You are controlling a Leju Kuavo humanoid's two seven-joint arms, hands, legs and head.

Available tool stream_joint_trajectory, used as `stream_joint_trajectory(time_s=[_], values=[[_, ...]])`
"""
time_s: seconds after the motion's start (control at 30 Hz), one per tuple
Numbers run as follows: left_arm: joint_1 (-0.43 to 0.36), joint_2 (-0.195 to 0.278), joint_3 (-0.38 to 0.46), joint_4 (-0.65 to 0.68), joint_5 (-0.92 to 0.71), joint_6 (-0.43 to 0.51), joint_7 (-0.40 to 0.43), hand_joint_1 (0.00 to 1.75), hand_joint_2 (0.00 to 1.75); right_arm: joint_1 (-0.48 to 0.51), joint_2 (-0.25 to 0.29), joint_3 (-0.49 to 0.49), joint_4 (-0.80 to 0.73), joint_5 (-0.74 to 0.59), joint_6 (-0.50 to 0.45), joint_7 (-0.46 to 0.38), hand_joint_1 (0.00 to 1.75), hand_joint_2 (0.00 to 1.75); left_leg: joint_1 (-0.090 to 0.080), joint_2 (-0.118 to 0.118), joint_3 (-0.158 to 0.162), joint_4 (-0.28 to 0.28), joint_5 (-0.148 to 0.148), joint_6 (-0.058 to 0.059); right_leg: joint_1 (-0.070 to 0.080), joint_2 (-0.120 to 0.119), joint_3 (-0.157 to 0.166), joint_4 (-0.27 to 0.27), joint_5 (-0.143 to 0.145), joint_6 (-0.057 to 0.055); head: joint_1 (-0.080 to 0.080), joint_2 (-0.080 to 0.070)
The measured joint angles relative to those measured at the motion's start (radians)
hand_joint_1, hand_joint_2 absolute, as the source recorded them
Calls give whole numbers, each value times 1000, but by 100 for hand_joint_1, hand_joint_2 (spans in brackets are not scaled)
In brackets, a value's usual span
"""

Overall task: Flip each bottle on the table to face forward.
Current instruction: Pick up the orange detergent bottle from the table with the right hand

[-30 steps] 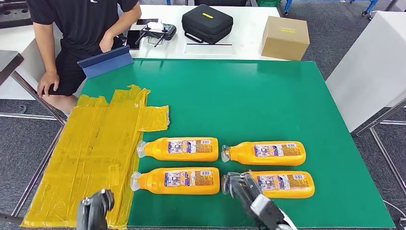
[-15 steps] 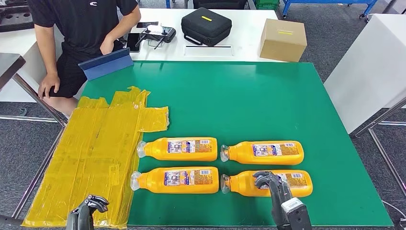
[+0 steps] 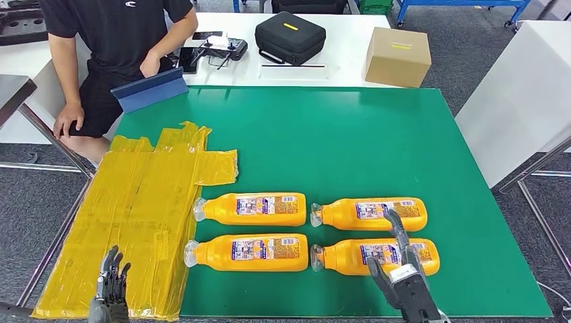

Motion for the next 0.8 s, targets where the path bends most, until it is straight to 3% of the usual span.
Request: stream_joint_trajectory(time_s=[0.2,0.53,0.63,0.8], values=[[0,0,0,0,4,-1,5,0,0,3,0,-11,-86,46,-16,13,0,175,0,0,0,0,0,0,0,0,-1,0,0,0,0,0],[-5,0,0,0,12,-20,17,0,0,60,-8,-14,-215,287,-71,15,0,175,0,0,1,0,-1,0,0,0,-4,0,0,0,0,0],[-6,0,3,0,19,-29,20,0,0,98,-47,10,-226,421,-73,46,0,175,0,-1,1,0,-1,0,0,0,-3,0,0,0,0,0],[0,0,20,0,48,-33,21,0,0,185,-163,75,-229,576,-108,144,0,175,0,-1,-1,0,-1,0,0,0,1,0,0,0,0,0]])
